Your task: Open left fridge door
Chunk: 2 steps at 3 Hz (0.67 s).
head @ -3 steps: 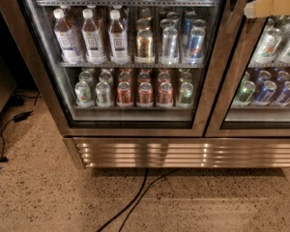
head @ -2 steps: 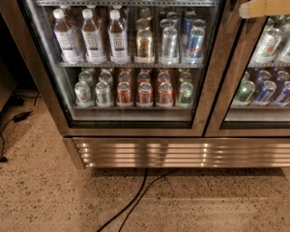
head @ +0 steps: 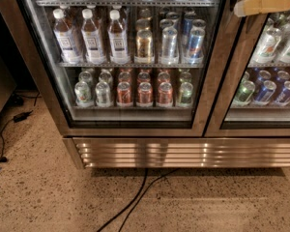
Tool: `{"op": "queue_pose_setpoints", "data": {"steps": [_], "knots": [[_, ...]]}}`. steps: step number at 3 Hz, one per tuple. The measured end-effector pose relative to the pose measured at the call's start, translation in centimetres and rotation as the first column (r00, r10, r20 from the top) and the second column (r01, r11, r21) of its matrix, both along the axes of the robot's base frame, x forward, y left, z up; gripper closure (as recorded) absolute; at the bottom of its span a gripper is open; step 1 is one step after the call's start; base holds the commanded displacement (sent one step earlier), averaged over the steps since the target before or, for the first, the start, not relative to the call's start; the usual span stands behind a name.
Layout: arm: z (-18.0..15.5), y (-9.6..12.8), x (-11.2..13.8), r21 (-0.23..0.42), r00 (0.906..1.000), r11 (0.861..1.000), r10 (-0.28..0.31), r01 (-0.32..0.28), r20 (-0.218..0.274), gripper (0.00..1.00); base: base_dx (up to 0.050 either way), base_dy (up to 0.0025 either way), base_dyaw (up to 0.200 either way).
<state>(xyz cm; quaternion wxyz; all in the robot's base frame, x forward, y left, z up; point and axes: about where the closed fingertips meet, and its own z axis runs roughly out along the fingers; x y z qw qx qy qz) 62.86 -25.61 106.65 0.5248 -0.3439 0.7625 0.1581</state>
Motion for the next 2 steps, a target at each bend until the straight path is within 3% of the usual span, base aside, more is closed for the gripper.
{"op": "queue_pose_setpoints", "data": {"steps": [2], "knots": [[-0.61, -1.10, -0.83, 0.003, 0.9983, 0.999, -0.051, 0.051, 0.030, 0.16, 0.000, 0.00000, 0.000]]}}
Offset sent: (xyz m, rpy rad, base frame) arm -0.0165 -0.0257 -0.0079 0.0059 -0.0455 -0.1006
